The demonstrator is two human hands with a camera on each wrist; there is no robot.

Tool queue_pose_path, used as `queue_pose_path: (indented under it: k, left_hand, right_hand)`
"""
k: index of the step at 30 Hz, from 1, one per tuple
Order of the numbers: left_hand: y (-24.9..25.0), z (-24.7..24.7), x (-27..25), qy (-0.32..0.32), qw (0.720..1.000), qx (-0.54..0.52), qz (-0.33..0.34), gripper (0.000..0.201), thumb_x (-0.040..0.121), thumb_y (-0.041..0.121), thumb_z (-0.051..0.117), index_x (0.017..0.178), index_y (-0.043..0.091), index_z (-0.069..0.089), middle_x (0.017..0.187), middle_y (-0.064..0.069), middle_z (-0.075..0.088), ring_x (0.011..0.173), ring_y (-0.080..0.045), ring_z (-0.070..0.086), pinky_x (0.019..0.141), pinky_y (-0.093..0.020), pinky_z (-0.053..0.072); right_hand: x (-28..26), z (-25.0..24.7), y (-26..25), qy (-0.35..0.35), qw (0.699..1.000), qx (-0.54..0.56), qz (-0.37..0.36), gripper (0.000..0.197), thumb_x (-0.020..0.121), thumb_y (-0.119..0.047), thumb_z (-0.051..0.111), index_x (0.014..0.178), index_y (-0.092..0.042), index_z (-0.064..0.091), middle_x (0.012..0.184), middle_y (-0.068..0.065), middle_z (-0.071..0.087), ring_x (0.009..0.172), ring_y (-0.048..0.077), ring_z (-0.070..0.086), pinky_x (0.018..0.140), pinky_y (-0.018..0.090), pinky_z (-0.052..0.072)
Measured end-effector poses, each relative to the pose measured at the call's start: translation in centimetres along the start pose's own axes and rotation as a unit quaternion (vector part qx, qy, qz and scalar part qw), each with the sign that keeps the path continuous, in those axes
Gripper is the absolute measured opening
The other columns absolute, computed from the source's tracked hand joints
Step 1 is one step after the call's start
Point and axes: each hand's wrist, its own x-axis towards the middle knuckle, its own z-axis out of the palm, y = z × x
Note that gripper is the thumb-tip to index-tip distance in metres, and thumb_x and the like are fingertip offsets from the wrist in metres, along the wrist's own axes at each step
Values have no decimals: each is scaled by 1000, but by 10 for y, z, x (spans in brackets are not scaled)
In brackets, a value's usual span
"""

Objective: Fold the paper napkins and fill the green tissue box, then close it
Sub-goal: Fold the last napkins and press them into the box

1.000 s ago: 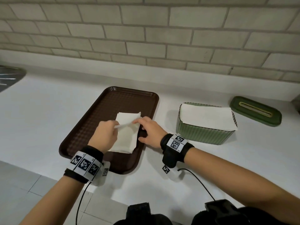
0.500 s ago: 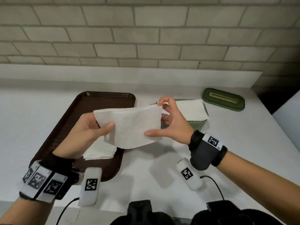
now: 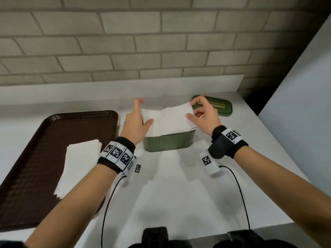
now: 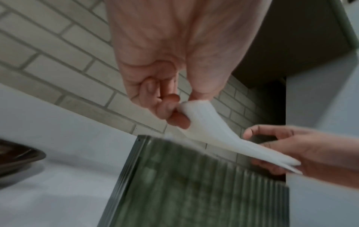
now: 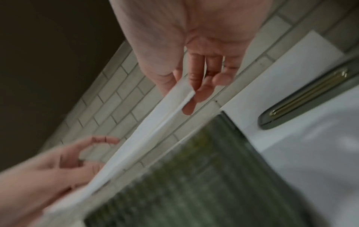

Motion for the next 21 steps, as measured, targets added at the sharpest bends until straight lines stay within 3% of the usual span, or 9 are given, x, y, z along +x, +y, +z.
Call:
queue_pose_path:
  k: [3, 5, 9, 13, 16, 18, 21]
  left_hand:
    - [-7, 18, 11, -33, 996, 84, 0, 45, 88, 12, 63, 122, 17, 35, 56, -3, 45, 56, -29, 54, 57, -34, 41]
    - [-8, 25, 15, -43, 991, 128, -20, 38, 90, 14, 60, 119, 17, 36, 59, -2, 42, 60, -34, 52, 63, -40, 47]
    - [-2, 25, 17, -34, 983, 176, -32, 30, 92, 14, 59, 116, 9, 41, 72, -10, 48, 69, -34, 52, 64, -40, 45]
    - [-4, 13, 15, -15, 977, 209, 42, 18, 89, 22, 65, 101, 10, 60, 95, -12, 53, 96, -32, 52, 81, -41, 44]
    - [-4, 5, 9, -107, 975, 163, 104, 23, 84, 46, 66, 82, 24, 70, 107, -2, 48, 107, -23, 45, 93, -41, 39]
    - [-4, 6, 3, -191, 963, 152, 117, 40, 80, 67, 53, 80, 31, 69, 118, 3, 46, 119, -19, 41, 101, -42, 35]
    - [-4, 9, -2, -236, 952, 159, 110, 48, 84, 68, 45, 88, 27, 69, 137, 0, 43, 133, -19, 36, 110, -40, 31]
  right_hand:
    - [7, 7, 14, -25, 991, -134, 5, 15, 86, -18, 67, 90, -29, 58, 71, -3, 53, 57, 7, 46, 63, 24, 37]
    - [6, 13, 17, -35, 985, -167, -8, 11, 89, -14, 61, 92, -24, 66, 75, -3, 55, 62, 8, 48, 65, 23, 34]
    - [4, 21, 18, -68, 966, -245, -39, 14, 93, -17, 57, 99, -17, 70, 90, 4, 61, 97, 22, 52, 76, 30, 41]
    - [2, 11, 19, -62, 963, -242, -97, 20, 91, -36, 62, 94, -18, 70, 114, 6, 53, 108, 23, 47, 88, 35, 44]
    - [-6, 0, 12, -90, 948, -249, -175, 35, 91, -51, 52, 82, -21, 68, 120, 2, 53, 109, 20, 48, 92, 37, 39]
    - [-12, -1, 9, -141, 926, -286, -202, 48, 91, -61, 38, 77, -24, 66, 125, 0, 55, 117, 19, 47, 99, 37, 31]
    - [-11, 1, 11, -194, 909, -312, -196, 61, 90, -66, 23, 80, -24, 65, 127, 1, 57, 121, 14, 47, 110, 39, 22]
